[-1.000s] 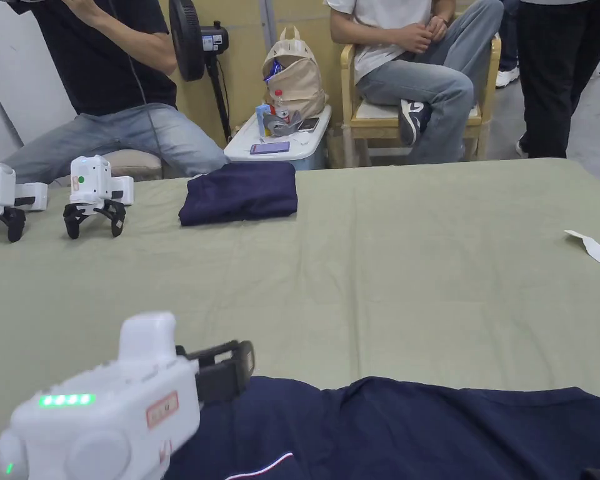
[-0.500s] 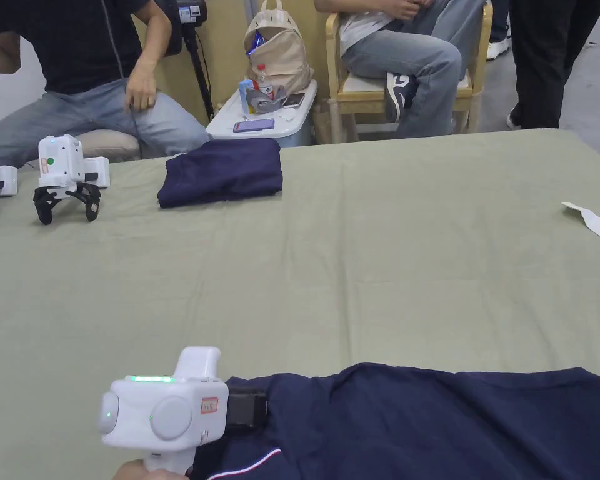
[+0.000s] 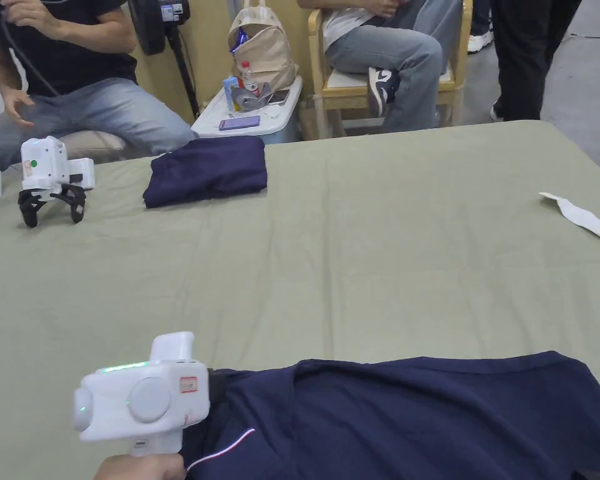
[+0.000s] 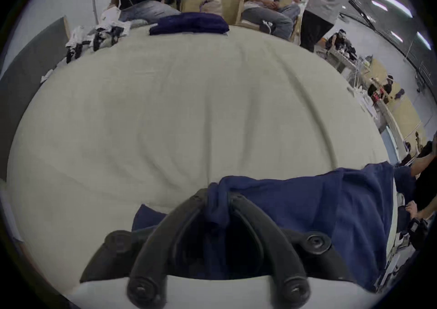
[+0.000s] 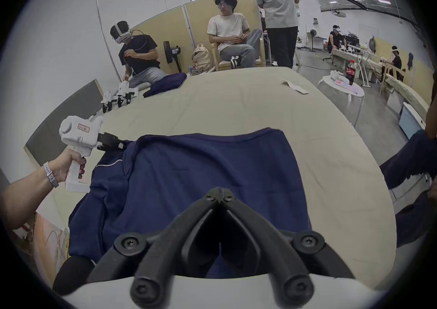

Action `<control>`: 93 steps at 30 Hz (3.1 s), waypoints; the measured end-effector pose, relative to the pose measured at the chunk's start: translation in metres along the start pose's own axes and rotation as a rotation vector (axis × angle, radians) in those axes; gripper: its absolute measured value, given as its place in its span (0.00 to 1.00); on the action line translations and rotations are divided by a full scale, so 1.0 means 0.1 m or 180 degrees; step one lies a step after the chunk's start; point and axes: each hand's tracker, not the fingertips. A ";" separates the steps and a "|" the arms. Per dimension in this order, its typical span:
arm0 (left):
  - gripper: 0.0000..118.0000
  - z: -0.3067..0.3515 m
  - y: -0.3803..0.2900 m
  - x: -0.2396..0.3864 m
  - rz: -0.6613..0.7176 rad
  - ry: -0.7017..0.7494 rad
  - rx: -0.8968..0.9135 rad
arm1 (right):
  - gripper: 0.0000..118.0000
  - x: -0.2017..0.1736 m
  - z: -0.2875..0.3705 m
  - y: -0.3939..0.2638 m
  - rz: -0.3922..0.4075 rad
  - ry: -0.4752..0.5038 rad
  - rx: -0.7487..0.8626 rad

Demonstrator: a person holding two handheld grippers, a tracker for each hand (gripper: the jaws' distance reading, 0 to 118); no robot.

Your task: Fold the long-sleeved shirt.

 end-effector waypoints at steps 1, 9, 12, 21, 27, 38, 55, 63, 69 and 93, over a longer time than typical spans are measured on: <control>0.08 0.08 0.02 0.00 0.0017 -0.0096 0.0207 | 0.01 0.06 -0.03 0.07 0.0046 -0.0022 0.0018; 0.08 0.89 0.12 0.21 -0.0099 -0.0352 0.0684 | 0.01 0.91 -0.62 1.11 0.0112 -0.0434 0.0526; 0.08 0.86 0.09 0.23 -0.0192 -0.0309 0.0649 | 0.51 1.22 -1.12 1.28 -0.0046 -0.0396 -0.0016; 0.08 0.47 0.04 -0.02 0.0033 -0.0271 0.0339 | 0.60 1.14 -2.05 0.69 -0.0097 0.0083 -0.1165; 0.08 0.36 0.03 -0.03 0.0010 -0.0214 0.0199 | 0.07 0.85 -1.76 0.72 0.0278 -0.0241 -0.0712; 0.08 2.05 -0.43 0.06 -0.0238 -0.0244 0.1046 | 0.07 0.39 0.09 0.87 0.0364 -0.0281 0.0550; 0.36 2.39 -2.75 0.19 -0.0413 0.0268 0.0201 | 0.50 0.18 1.22 -1.40 0.0326 -0.0503 -0.0670; 0.56 3.57 -2.33 -0.05 0.0248 -0.0796 0.1062 | 0.68 -0.10 2.08 -0.46 0.0093 -0.0303 0.0729; 0.00 3.79 -2.09 -0.24 0.0348 0.0053 0.1603 | 0.02 -0.63 1.99 -0.15 0.0391 0.0005 0.1004; 0.97 1.37 -1.82 -1.76 0.1555 -0.2170 -0.0818 | 0.00 -0.97 1.46 -0.55 0.0245 0.0239 -0.0078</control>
